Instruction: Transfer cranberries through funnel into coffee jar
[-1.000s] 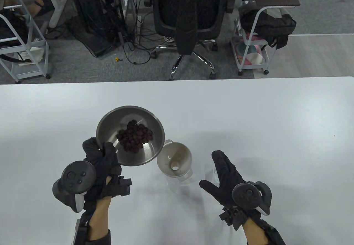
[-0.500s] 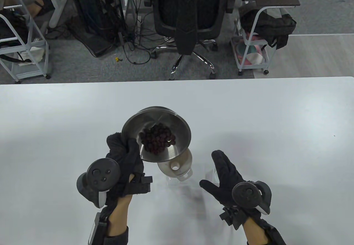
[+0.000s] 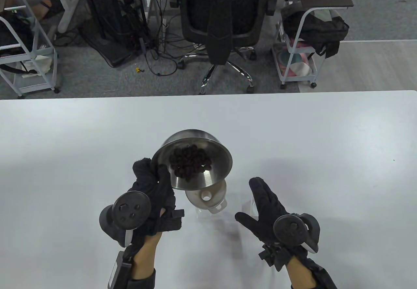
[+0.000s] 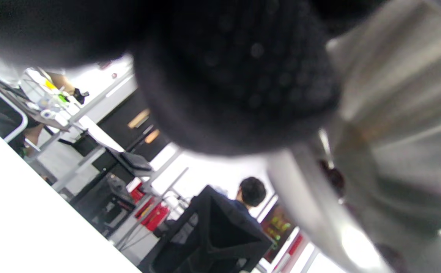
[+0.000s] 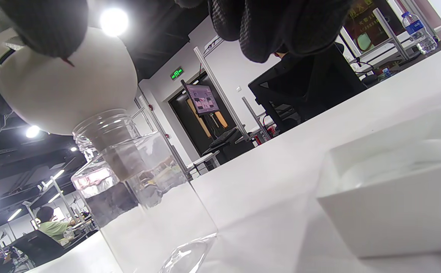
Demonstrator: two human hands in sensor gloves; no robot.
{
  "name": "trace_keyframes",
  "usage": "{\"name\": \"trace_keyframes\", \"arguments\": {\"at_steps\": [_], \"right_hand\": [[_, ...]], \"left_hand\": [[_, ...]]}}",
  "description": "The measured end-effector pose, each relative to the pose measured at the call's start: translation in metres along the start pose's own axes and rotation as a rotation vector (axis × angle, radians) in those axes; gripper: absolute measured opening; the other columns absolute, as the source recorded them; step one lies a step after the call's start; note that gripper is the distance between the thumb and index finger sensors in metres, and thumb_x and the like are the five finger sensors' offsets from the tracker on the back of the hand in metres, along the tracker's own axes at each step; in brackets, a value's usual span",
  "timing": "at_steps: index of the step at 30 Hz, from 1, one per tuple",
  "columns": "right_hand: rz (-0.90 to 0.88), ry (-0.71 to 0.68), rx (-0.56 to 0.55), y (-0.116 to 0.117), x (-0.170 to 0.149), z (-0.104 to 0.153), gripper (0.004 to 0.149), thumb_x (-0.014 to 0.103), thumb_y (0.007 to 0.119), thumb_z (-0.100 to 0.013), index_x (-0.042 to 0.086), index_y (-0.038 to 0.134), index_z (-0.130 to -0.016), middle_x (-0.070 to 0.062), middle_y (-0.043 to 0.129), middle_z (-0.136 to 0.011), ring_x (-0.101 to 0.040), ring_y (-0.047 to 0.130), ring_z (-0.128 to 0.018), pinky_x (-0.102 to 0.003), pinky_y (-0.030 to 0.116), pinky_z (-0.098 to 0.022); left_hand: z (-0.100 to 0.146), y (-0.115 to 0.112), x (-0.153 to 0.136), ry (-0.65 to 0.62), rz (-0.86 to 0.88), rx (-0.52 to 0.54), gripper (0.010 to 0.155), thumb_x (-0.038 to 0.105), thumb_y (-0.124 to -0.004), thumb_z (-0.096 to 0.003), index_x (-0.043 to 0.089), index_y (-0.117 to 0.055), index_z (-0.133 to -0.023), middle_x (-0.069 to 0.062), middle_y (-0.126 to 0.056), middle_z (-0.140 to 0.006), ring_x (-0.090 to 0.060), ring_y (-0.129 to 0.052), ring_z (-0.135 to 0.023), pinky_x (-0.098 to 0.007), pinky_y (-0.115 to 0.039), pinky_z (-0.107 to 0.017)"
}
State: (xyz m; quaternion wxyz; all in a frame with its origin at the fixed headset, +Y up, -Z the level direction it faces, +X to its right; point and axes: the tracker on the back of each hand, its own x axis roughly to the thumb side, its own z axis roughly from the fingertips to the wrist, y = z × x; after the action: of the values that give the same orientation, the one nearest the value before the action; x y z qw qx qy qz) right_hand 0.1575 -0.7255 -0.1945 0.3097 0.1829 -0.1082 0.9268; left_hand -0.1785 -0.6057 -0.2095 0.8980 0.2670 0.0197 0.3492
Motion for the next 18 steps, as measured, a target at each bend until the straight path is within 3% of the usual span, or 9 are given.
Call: {"name": "trace_keyframes", "arguments": {"at_steps": [18], "right_hand": [[0.001,0.002,0.002,0.0,0.0,0.0,0.093,0.07,0.069,-0.054,0.022,0.021,-0.118,-0.019,0.041,-0.123,-0.043,0.065,-0.109,-0.058,0.064,-0.074]], "left_hand": [[0.002,-0.004,0.014,-0.072,-0.054,0.029,0.028,0.027,-0.072,-0.0652,0.006,-0.062,-0.08,-0.004,-0.102,-0.061,0.0,-0.106,-0.005,-0.024,-0.093,-0.007]]}}
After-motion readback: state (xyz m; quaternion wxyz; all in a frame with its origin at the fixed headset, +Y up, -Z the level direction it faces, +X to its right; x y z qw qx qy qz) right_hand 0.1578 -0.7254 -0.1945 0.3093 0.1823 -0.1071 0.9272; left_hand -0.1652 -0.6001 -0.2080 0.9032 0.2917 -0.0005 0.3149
